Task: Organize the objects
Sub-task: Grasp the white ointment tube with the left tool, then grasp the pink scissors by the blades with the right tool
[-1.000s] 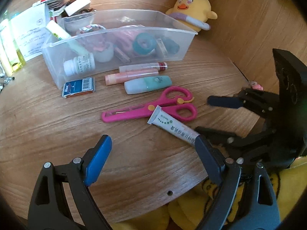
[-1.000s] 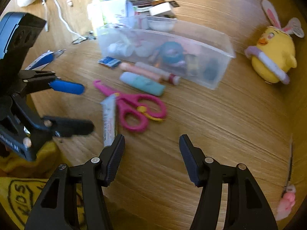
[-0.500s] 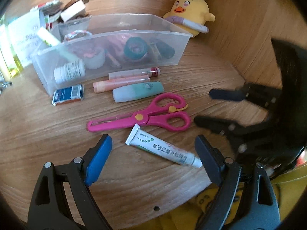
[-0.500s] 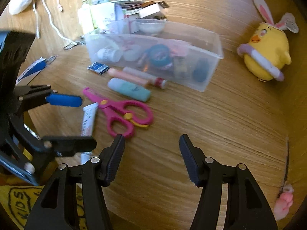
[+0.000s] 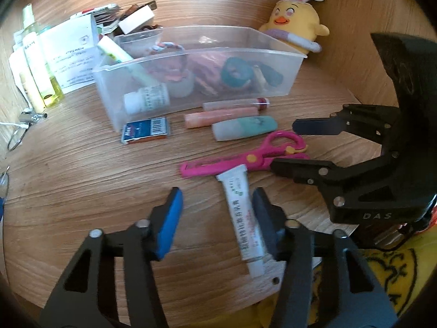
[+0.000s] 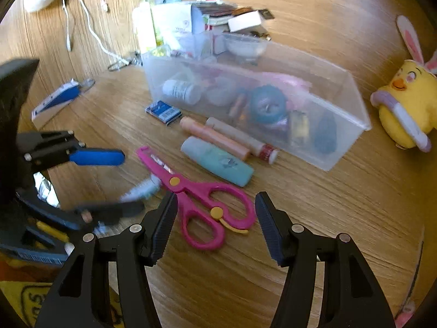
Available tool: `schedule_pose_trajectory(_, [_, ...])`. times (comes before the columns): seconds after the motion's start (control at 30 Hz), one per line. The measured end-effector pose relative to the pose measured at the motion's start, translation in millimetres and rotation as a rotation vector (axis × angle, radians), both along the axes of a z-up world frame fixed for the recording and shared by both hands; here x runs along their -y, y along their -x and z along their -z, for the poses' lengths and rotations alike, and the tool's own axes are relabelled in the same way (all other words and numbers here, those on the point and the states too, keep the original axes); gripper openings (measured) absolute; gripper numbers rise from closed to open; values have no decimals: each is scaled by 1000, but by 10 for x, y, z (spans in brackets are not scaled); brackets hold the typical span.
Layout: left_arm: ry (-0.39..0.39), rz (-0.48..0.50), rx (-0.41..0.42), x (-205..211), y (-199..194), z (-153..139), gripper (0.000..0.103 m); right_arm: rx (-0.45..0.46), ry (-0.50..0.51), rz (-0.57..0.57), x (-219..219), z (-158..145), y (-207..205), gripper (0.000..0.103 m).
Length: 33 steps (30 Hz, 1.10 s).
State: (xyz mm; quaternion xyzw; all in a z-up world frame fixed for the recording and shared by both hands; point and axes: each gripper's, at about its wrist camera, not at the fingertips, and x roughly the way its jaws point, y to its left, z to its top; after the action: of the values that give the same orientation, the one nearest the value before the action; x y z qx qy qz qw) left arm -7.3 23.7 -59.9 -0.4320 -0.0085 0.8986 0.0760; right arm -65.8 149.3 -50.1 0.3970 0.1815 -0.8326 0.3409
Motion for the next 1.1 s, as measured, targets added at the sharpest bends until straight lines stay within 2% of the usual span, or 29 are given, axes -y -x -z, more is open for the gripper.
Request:
schedule_pose_trajectory(0.03, [4,5,-1,23,0,-5,37,-5,-5,0,-7,-5,-12,53])
schedule_pose_trajectory(0.07, [7,5,-2,56,-2,-7,29,-4,-3,-3,-27,-10,-19,47])
schedule_pose_trajectory(0.13, [-3,2,1,121,-1,-10,21,12,-6,-8,-66,-6,-32,36])
schedule_pose_trajectory(0.17, [-9,0,3,151,6,-10,18,15,-12,1,-97,3,-32,35])
schedule_pose_trajectory(0.33, [-7,-29,-3,244,50,-3,17,70,2,44,-303,3,-21,36])
schedule_pose_trajectory(0.43, [7,-7,-5,236,58,-2,17,125,23,33,-356,-33,-32,35])
schedule_pose_trajectory(0.53, [33,22,-3,189,45,-4,18,100,58,3,-304,-132,-72,36])
schedule_pose_trajectory(0.63, [42,23,-1,185,20,-10,21,64,44,-39,-142,-163,-68,36])
schedule_pose_trajectory(0.8, [37,-22,-2,312,-6,-14,22,84,-33,-70,128,20,33,36])
schedule_pose_trajectory(0.87, [22,-35,-6,378,-16,-13,22,82,-34,-68,145,48,49,36])
schedule_pose_trajectory(0.9, [14,-35,-6,396,-15,-10,22,84,-32,-66,144,43,51,35])
schedule_pose_trajectory(0.97, [-2,-43,-5,423,-8,-8,19,85,-31,-63,135,37,42,23])
schedule_pose_trajectory(1.03, [-9,-51,-4,442,5,-4,16,82,-26,-63,124,27,13,17])
schedule_pose_trajectory(1.1, [-31,-54,0,454,28,-11,16,82,-14,-62,116,33,6,17])
